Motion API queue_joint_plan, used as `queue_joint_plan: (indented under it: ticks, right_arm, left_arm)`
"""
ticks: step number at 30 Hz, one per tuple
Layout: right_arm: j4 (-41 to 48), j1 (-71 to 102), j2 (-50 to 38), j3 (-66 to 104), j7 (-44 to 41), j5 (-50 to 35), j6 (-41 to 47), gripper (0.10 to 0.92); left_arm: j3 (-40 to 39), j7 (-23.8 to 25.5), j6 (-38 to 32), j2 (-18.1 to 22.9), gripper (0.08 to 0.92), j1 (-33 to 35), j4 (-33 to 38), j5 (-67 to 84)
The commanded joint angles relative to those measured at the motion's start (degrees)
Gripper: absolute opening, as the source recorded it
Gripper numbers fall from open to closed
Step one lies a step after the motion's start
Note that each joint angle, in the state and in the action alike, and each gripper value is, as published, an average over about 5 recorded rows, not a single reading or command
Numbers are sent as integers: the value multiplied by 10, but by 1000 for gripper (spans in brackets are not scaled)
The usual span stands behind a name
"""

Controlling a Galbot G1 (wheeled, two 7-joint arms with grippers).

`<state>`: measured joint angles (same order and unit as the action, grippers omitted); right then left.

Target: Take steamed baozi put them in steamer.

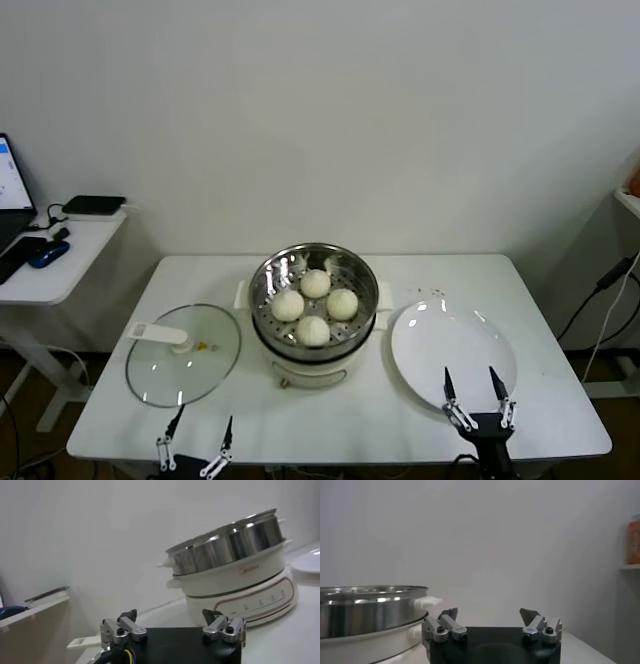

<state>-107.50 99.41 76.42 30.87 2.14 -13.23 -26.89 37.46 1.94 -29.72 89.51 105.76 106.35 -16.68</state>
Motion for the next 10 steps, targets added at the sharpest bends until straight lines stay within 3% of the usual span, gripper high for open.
queue_joint_plan:
  ticks: [1, 10]
  right_arm:
    - [14, 8, 23, 4, -2, 13, -26, 823]
    - [13, 0, 21, -1, -3, 16, -18, 823]
  left_arm:
    - [-4, 5, 1, 3, 823, 2, 7, 17]
    - [-5, 10, 1, 7, 823, 1, 10, 30]
